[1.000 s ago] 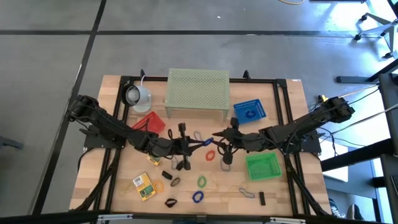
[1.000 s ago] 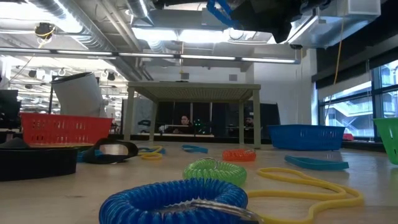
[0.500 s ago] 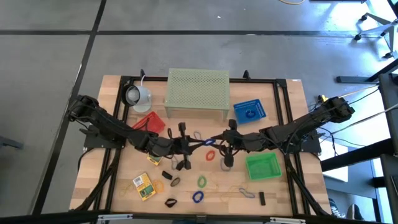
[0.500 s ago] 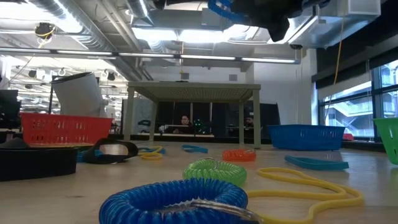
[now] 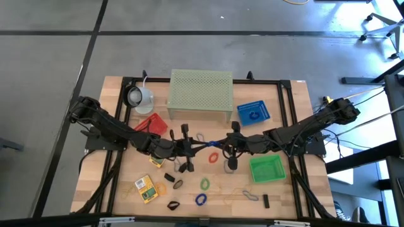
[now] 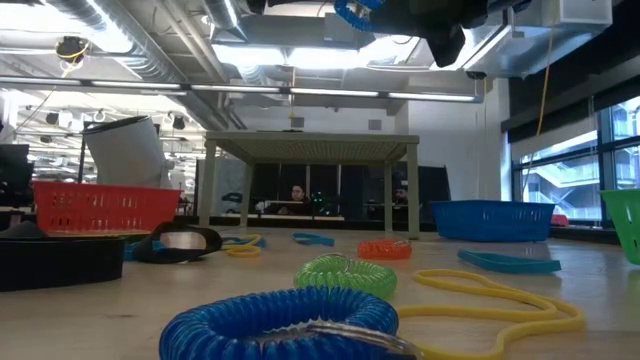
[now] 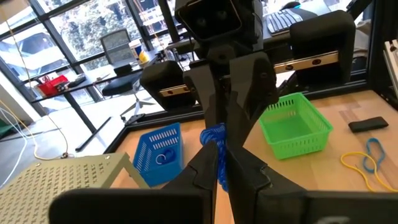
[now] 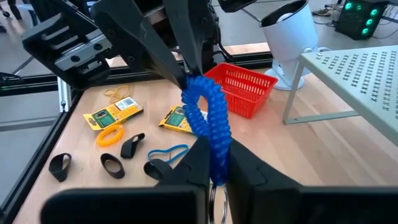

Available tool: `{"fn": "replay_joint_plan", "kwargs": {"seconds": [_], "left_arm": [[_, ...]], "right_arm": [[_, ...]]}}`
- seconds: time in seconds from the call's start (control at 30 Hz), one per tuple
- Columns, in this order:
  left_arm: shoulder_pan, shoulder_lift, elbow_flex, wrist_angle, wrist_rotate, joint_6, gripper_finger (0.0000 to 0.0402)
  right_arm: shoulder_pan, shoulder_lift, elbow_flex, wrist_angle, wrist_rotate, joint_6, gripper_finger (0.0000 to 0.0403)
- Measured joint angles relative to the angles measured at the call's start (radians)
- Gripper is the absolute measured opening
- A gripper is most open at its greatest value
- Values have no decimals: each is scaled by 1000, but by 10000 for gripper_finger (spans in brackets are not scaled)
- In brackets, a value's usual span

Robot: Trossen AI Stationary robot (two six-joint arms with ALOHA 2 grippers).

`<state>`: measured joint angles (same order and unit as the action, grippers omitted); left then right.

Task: Pick & Place Office Desk Supplies
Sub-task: Put the blue spring keychain into the blue bin

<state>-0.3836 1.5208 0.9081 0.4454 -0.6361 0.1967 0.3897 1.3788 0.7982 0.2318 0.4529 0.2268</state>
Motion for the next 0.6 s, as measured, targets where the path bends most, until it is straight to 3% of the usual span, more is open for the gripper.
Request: {"fn": "replay_joint_plan", "kwargs": {"seconds": [0.23, 0.6], "left_arm": [[0, 2, 0, 1, 0, -3, 31], [-10, 21, 0, -7, -38, -27, 130]], "right_arm": [[0, 0, 0, 0, 3, 0, 14], [0, 0, 0, 0, 2, 0, 14]]}}
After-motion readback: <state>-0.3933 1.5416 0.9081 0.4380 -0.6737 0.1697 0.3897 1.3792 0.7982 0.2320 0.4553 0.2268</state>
